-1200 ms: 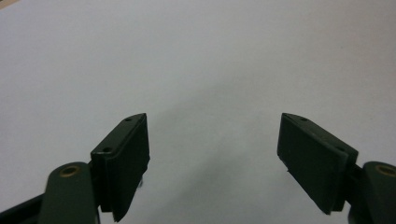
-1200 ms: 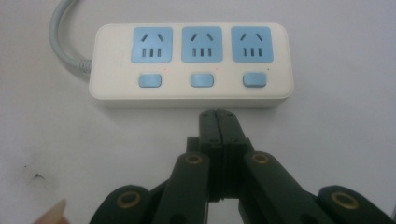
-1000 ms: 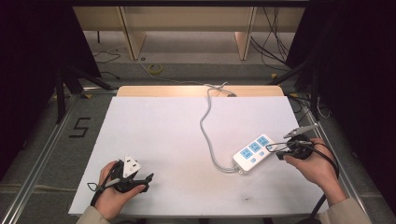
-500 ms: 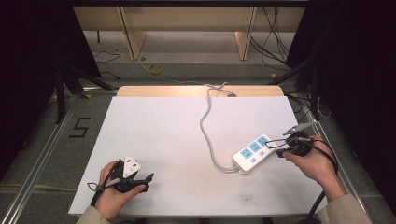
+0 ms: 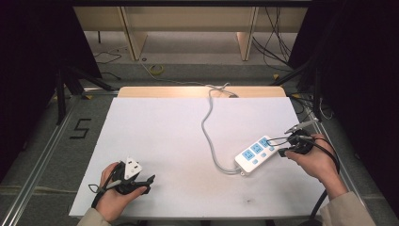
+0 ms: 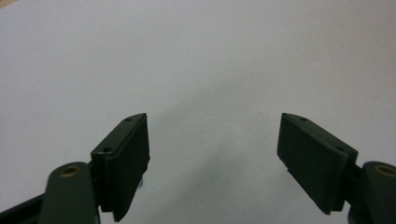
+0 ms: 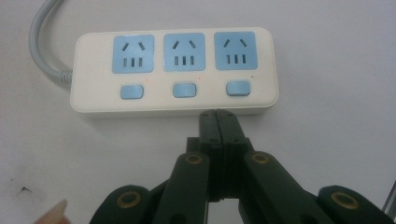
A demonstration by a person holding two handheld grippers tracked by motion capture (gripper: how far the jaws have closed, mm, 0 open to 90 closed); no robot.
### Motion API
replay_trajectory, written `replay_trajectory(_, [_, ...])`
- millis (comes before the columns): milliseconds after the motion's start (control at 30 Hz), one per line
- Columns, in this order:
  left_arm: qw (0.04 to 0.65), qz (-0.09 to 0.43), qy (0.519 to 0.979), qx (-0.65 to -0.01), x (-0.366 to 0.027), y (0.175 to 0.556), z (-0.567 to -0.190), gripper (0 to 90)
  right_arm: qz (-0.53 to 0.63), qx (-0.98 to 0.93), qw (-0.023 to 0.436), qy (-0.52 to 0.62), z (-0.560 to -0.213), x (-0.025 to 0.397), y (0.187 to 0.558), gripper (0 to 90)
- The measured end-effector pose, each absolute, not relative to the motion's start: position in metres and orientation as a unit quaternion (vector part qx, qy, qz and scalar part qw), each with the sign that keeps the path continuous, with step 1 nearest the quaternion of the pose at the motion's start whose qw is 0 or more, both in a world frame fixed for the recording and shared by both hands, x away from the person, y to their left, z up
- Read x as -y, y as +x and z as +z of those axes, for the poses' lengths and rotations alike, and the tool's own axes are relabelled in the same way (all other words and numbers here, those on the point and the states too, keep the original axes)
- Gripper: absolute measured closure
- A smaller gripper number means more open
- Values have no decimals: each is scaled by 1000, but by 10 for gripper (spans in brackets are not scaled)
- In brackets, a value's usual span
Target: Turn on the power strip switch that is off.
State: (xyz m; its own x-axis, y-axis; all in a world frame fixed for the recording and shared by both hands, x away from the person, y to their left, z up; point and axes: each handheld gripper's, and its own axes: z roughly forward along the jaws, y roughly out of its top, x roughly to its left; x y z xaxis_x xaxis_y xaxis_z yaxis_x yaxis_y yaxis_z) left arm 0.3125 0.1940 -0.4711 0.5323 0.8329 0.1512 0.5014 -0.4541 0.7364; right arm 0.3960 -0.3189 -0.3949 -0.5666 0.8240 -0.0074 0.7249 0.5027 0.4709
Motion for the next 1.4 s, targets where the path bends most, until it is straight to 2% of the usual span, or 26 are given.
replay_trajectory(1400, [324,254,815,-408,-192,313,-472,252,190,-860,111,460,-395,318,417,900])
